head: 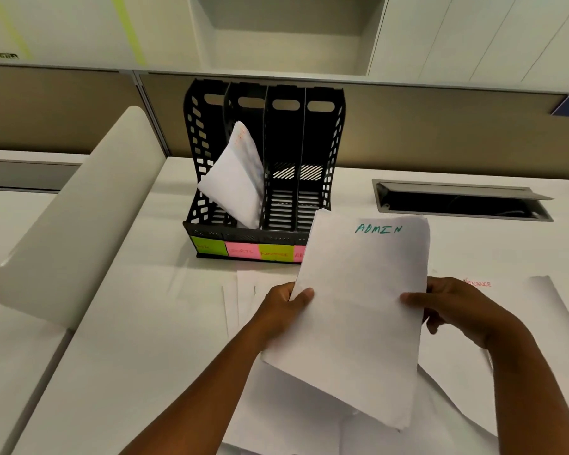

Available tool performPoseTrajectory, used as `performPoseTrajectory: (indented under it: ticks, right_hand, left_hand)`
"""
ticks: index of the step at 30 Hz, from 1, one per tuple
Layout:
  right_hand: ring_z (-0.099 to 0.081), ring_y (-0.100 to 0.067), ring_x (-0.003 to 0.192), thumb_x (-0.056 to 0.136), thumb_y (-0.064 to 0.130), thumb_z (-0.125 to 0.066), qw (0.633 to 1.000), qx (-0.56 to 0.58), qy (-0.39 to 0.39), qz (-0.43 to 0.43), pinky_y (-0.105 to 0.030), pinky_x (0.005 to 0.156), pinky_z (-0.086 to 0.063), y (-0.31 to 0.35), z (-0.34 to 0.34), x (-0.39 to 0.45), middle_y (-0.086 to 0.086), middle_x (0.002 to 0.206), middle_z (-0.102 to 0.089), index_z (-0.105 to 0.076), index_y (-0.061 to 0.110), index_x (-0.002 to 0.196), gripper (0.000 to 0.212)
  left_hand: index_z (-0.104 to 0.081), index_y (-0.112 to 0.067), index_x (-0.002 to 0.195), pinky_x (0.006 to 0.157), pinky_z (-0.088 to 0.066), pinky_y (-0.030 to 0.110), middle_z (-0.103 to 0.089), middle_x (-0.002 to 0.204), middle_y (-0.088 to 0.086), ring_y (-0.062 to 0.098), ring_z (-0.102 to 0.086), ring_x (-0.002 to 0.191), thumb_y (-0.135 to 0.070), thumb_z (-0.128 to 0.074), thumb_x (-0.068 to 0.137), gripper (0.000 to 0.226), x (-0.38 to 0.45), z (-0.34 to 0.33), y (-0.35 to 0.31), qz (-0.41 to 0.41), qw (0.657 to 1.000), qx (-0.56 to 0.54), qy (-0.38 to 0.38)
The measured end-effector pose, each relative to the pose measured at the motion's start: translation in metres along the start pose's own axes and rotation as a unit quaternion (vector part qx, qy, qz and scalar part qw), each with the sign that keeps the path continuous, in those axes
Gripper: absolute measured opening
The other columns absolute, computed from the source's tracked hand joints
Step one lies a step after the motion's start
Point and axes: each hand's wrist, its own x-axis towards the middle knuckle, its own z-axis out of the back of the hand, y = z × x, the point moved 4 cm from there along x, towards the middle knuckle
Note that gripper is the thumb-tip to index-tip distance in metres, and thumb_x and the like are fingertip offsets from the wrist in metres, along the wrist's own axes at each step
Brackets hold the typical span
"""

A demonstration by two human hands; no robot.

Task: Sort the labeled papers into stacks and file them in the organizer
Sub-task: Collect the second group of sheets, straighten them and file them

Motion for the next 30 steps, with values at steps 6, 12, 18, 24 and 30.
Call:
performPoseTrajectory:
  ticks: [6,12,18,24,30]
  right_hand:
    - [-0.053,-0.021,0.053,0.087,0.009,-0.065,0.998,0.016,-0.054,0.005,-0.03,0.056,-0.045,0.004,0.012,0.001,-0.014,0.074,-0.071,-0.075,0.006,0.086,0.01]
    - [-0.053,-0.024,0.058,0.087,0.009,-0.065,0.982,0.048,-0.178,0.028,-0.035,0.064,-0.048,0.009,0.037,-0.005,-0.018,0.075,-0.066,-0.073,0.011,0.081,0.011]
    - [-0.052,-0.024,0.05,0.087,0.022,-0.063,0.949,0.035,-0.302,0.085,-0.046,0.071,-0.047,0.03,0.045,-0.004,-0.001,0.054,-0.063,-0.072,0.026,0.072,0.018]
    - [-0.06,-0.002,0.044,0.096,0.027,-0.051,0.892,-0.018,-0.412,0.185,-0.014,0.052,-0.041,0.098,0.029,0.002,0.0,0.066,-0.062,-0.063,0.022,0.087,0.016]
    - [-0.061,0.002,0.044,0.095,0.017,-0.048,0.865,-0.019,-0.442,0.236,-0.003,0.048,-0.042,0.137,-0.005,0.037,-0.012,0.064,-0.066,-0.067,0.008,0.085,0.024]
  left_hand:
    - [-0.07,-0.018,0.103,0.067,-0.052,0.026,-0.071,0.086,-0.003,0.012,-0.062,0.069,-0.043,-0.058,0.093,0.029,-0.005,0.001,0.01,0.024,1.0,0.0,0.005]
    - [-0.068,-0.024,0.109,0.072,-0.052,0.02,-0.071,0.101,-0.005,0.009,-0.067,0.083,-0.039,-0.061,0.093,0.023,-0.01,0.002,0.025,0.051,0.997,-0.044,0.027]
    - [-0.068,-0.018,0.11,0.062,-0.048,0.017,-0.074,0.099,0.0,0.009,-0.063,0.073,-0.033,-0.059,0.095,0.023,-0.008,0.008,0.034,0.064,0.995,-0.07,-0.008]
    - [-0.068,-0.019,0.105,0.063,-0.047,0.018,-0.074,0.095,-0.001,0.008,-0.065,0.071,-0.035,-0.06,0.094,0.021,-0.008,0.013,0.04,0.067,0.997,-0.035,-0.028]
    - [-0.07,-0.022,0.097,0.061,-0.047,0.016,-0.075,0.089,-0.004,0.006,-0.064,0.067,-0.023,-0.059,0.091,0.012,-0.011,0.014,0.052,0.067,0.998,0.018,-0.001]
